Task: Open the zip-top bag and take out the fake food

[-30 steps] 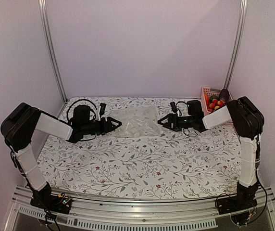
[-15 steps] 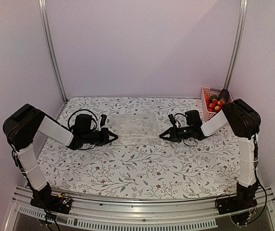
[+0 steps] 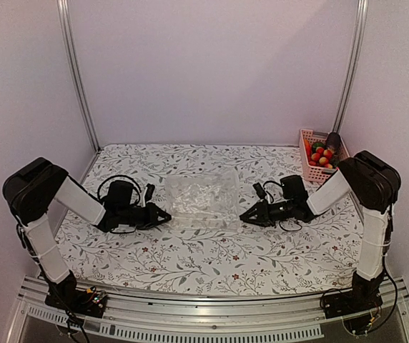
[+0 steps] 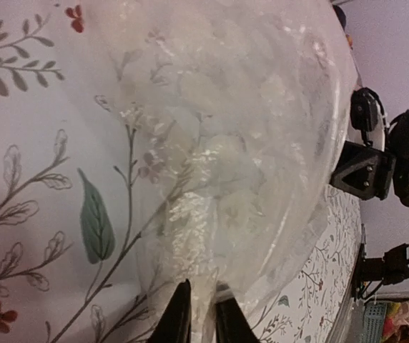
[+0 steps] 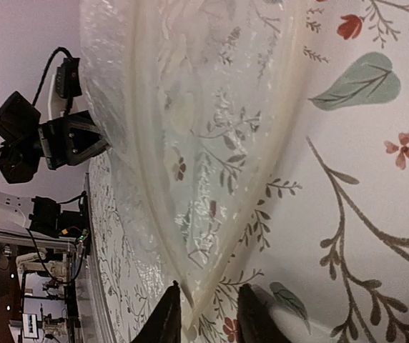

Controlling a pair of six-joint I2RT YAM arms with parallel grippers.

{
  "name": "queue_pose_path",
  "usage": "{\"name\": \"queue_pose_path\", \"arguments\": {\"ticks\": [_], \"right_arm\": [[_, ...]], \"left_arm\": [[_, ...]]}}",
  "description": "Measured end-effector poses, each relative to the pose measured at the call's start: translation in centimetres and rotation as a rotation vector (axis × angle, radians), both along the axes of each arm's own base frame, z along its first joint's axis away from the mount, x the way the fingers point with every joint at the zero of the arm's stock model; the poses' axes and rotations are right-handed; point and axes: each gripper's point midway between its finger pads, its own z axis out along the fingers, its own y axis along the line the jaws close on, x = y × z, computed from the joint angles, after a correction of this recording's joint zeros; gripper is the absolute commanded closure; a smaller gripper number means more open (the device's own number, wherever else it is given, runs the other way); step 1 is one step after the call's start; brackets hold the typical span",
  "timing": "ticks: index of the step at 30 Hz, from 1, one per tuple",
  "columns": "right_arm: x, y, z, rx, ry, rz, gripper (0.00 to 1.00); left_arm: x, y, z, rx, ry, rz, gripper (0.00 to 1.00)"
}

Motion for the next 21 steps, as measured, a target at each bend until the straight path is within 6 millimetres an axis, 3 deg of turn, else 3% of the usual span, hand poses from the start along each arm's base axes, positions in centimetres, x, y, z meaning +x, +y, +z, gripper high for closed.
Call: {"name": "queue_pose_path", "arguments": {"ticks": [4, 7, 8, 9, 10, 12, 21], "right_arm": [[-0.4, -0.8, 1.2, 0.0, -0.026, -0.016, 0.4], [-0.4, -1.4, 2.3, -0.013, -0.045, -0.039, 0.28], [-0.4, -1.7, 3.0, -0.017, -0.058, -0.049, 0.22], [-0.4, -1.8, 3.5, -0.019, -0.071, -0.055, 0.11], [-0.3, -2.1, 4.2, -0.02, -0.087, -0.063, 0.02], [0.0, -2.8, 6.1, -0.02, -0.137, -0.085, 0.01], [1.7, -6.5, 15.1, -0.018, -0.412, -0.195, 0.01]], "left_arm": [[0.5, 1.2, 0.3, 0.027, -0.001, 0.045, 0.51], [0.7, 1.7, 2.2, 0.027, -0.039, 0.066, 0.31], [0.8, 1.8, 3.1, 0.025, -0.058, 0.068, 0.26], [0.9, 1.9, 4.0, 0.023, -0.082, 0.071, 0.1], [1.0, 2.2, 5.1, 0.021, -0.106, 0.081, 0.05], [1.3, 2.8, 7.0, 0.028, -0.16, 0.1, 0.01], [2.4, 7.9, 15.8, 0.114, -0.376, 0.291, 0.0]]}}
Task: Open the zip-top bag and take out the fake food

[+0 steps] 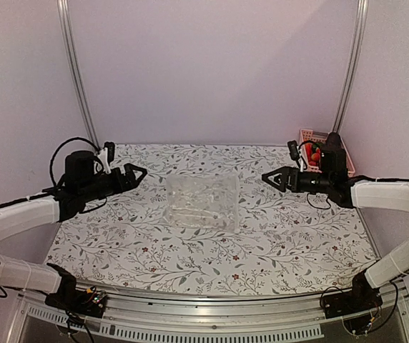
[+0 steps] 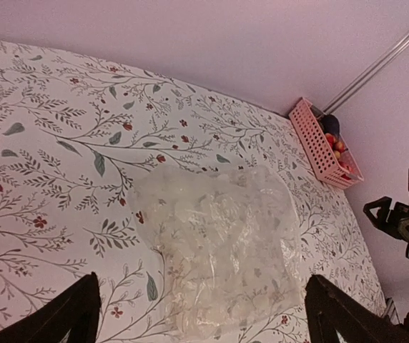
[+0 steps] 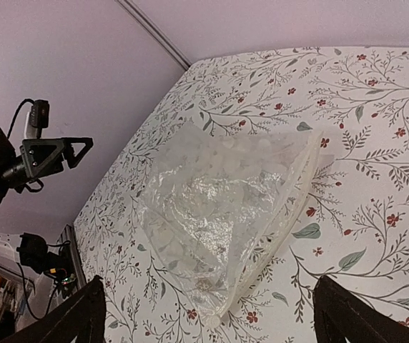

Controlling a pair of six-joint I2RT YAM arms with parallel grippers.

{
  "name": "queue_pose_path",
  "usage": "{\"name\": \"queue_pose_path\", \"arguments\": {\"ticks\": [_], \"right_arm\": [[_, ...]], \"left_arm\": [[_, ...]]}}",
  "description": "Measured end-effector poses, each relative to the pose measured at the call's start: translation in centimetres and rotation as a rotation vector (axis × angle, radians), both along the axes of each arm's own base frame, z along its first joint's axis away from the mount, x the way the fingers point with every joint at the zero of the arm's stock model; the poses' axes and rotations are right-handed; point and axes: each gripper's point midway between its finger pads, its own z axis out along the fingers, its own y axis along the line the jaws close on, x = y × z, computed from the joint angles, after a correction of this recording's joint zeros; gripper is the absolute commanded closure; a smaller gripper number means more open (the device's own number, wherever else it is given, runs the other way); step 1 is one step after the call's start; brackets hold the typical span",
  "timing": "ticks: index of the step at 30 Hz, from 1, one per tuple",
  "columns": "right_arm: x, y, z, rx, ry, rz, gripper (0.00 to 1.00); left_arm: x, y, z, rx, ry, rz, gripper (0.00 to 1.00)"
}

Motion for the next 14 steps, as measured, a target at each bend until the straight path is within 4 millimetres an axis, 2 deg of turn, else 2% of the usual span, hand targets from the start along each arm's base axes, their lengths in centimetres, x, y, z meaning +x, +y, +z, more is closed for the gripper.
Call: {"name": "queue_pose_path", "arguments": {"ticks": [4, 8, 11, 14], "right_arm": [[-0.9, -1.5, 3.4, -0.016, -0.131, -0.059, 0.01], [-2.5, -3.6, 5.3, -0.032, -0.235, -0.143, 0.01], [-3.3, -4.6, 5.0, -0.045, -0.256, -0.182, 0.01], [-4.1, -5.4, 3.5, -0.065, -0.241, -0.212, 0.01]], "left_arm": [[0.3, 2.7, 2.2, 0.038, -0.046, 0.13, 0.0], [0.0, 4.7, 1.5, 0.076, -0.024, 0.228, 0.0], [-0.4, 5.7, -0.4, 0.103, 0.013, 0.274, 0.0], [-0.9, 6.3, -2.3, 0.122, 0.054, 0.298, 0.0]]}}
